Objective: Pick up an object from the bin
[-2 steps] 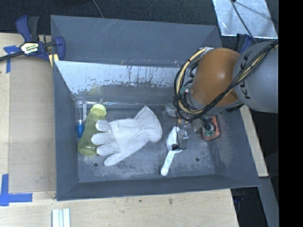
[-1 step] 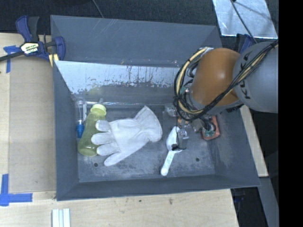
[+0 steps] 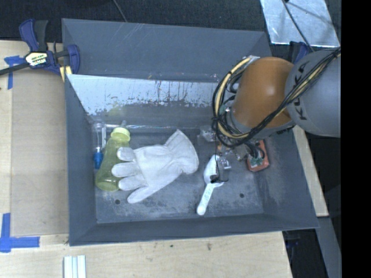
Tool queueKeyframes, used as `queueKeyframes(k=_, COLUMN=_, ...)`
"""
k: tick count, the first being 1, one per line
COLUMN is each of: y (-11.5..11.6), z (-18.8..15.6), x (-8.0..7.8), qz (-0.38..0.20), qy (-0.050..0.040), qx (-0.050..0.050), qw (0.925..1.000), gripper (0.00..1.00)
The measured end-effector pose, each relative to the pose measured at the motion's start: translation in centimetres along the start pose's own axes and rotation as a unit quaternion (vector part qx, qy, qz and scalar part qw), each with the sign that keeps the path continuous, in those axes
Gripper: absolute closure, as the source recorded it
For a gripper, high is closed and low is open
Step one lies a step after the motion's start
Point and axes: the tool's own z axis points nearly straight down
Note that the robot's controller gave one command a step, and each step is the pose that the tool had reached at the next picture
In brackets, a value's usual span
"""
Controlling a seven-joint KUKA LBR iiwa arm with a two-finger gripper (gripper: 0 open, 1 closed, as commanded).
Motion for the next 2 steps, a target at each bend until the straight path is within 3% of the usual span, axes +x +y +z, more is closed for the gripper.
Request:
queueKeyframes(k=1, y=0.7, z=1.8, x=-0.5, qz=0.017, qy=-0.0006, qx=0.0, qw=0.9998, gripper=0.0)
queueKeyframes(k=2, y=0.8, z=4.0, x=-1.3, qz=-0.258, qy=-0.0016, qx=0.0, qw=0.9662, gripper=1.0)
